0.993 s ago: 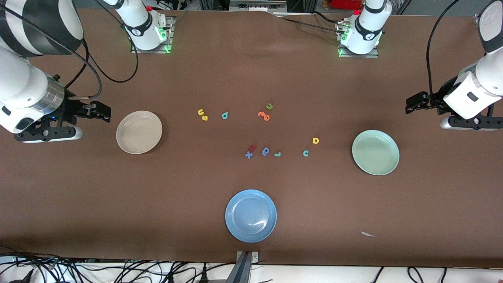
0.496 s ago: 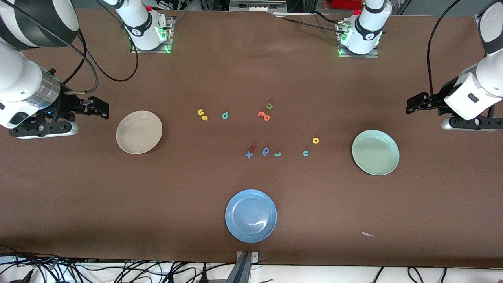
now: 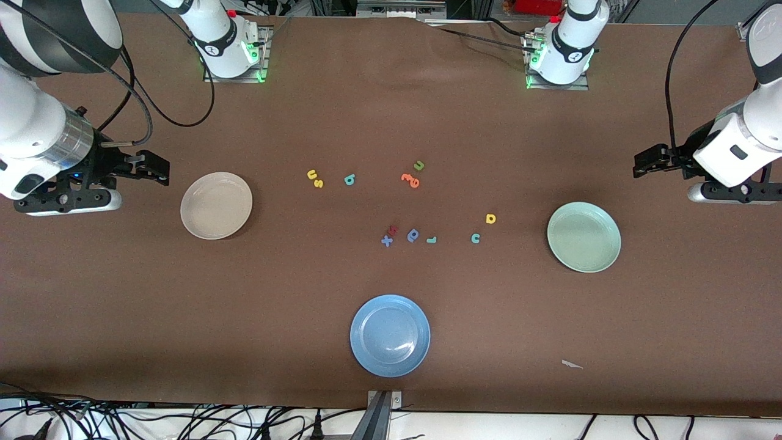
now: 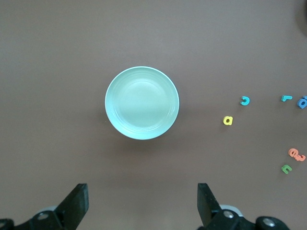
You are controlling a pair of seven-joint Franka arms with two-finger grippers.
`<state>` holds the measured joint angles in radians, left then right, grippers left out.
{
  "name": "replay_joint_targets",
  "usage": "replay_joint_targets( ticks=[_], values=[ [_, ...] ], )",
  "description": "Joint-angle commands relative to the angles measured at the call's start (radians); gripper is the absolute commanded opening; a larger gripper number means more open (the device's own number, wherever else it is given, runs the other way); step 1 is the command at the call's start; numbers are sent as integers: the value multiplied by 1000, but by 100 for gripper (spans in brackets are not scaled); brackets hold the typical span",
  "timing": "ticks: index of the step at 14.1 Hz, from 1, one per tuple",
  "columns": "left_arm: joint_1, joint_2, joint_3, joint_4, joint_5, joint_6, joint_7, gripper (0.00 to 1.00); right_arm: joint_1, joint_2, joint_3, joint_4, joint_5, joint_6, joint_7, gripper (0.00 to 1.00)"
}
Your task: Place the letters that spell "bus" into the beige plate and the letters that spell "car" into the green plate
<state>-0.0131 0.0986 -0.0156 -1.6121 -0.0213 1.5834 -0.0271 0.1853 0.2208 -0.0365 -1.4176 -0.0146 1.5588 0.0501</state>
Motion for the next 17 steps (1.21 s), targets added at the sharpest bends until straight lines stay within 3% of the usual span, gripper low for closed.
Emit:
replay_joint_targets(
  ticks=[1, 9, 17],
  values=[
    [5, 4, -1, 20, 26, -14, 24, 100, -1, -4, -3, 13, 10, -17, -9, 100],
    [9, 6, 2, 20, 27, -14, 24, 100, -7, -6, -8, 13, 7, -17, -9, 100],
    [22, 6, 2, 20, 26, -14, 24, 100, -1, -15, -16, 13, -51, -17, -33, 100]
  ],
)
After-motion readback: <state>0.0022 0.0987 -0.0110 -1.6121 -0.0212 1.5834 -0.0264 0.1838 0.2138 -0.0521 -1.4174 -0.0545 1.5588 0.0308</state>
